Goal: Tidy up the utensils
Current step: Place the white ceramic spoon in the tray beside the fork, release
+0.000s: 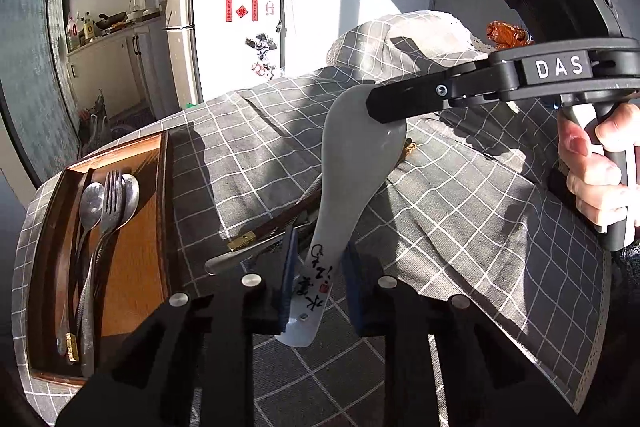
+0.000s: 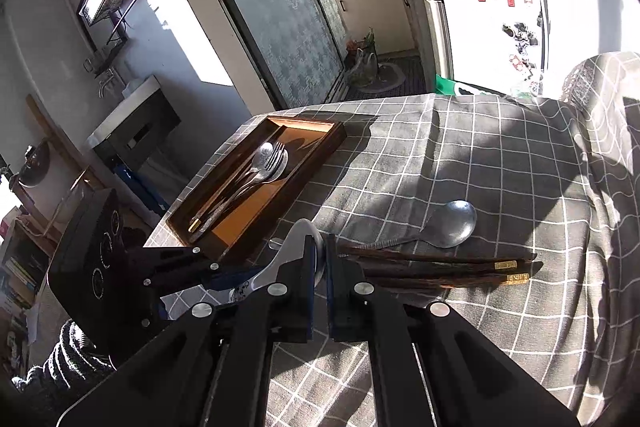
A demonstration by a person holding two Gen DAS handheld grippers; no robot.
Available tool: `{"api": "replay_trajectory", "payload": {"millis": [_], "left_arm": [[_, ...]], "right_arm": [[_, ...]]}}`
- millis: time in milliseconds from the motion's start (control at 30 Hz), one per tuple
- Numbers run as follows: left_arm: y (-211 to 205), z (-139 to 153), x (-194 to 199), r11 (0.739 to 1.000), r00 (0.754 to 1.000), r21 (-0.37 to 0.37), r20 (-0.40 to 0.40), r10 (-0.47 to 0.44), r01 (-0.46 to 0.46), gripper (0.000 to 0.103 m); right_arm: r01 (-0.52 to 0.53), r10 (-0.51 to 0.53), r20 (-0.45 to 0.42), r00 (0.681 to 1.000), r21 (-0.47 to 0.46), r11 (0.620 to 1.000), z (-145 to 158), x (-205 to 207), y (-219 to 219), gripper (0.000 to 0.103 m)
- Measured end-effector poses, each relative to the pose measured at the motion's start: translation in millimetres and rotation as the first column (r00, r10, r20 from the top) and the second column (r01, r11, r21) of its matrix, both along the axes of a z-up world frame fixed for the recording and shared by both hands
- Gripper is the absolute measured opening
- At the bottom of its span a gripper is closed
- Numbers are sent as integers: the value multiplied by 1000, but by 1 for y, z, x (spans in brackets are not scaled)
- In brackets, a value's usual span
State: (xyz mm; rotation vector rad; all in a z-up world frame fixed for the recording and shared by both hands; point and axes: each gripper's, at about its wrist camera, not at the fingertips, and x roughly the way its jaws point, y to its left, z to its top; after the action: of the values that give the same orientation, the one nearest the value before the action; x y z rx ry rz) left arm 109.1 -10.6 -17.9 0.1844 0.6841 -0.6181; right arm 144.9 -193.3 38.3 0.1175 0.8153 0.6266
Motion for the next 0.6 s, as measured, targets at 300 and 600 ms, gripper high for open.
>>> {"api": "replay_trajectory", "payload": {"millis": [300,600], "left_arm": [[71,-1,30,976,974,-30,-69,215,-217,25],[95,-23,60,951,941,20,-133,310,-310,25]], "right_arm": [[-94,94,-8,996,-10,995,-1,46,84,5],[-133,132,-113,985,-1,991,-30,90,119,5]]}}
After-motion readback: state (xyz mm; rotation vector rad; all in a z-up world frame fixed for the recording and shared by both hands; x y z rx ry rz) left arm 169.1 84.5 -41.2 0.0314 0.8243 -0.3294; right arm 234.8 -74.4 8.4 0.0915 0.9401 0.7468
